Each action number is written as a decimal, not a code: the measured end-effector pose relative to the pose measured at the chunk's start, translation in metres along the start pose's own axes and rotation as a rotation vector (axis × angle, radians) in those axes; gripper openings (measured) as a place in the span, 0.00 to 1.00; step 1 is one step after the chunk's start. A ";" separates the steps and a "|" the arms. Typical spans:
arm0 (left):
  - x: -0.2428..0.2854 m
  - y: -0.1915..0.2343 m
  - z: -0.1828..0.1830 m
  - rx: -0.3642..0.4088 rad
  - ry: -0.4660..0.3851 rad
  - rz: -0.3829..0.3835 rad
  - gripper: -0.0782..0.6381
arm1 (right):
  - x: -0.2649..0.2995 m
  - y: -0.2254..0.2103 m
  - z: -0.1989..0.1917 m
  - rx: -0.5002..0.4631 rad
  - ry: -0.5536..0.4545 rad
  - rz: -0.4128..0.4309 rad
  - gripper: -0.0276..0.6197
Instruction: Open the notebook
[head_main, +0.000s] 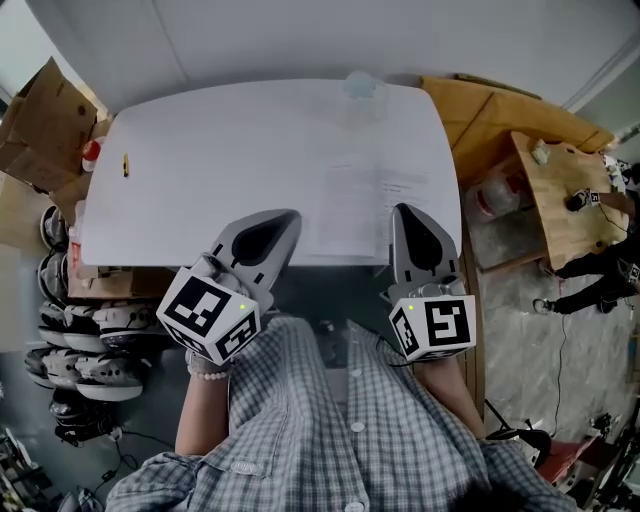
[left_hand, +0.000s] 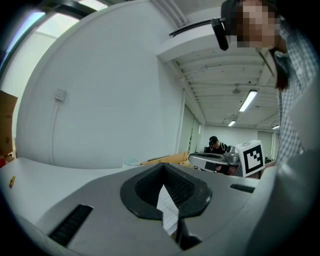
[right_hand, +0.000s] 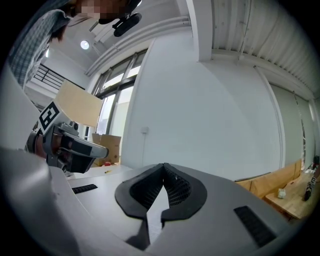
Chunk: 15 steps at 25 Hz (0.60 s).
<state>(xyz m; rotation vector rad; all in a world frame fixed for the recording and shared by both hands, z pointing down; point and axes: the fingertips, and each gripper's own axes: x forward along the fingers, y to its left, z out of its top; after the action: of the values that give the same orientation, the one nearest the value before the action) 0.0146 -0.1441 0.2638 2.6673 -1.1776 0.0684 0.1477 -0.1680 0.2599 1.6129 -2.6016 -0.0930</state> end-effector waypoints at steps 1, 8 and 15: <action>-0.001 0.000 0.001 0.001 -0.004 0.000 0.12 | 0.001 0.002 0.002 -0.004 -0.003 0.004 0.07; -0.004 0.000 0.004 0.037 0.000 0.013 0.12 | 0.004 0.012 0.003 -0.061 -0.003 0.029 0.07; -0.009 0.003 0.003 0.044 0.000 0.029 0.12 | 0.006 0.015 0.002 -0.007 0.008 0.041 0.07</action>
<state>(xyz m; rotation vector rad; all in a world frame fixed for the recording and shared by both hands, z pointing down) 0.0062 -0.1403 0.2599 2.6886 -1.2294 0.1000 0.1317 -0.1670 0.2600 1.5537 -2.6239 -0.0923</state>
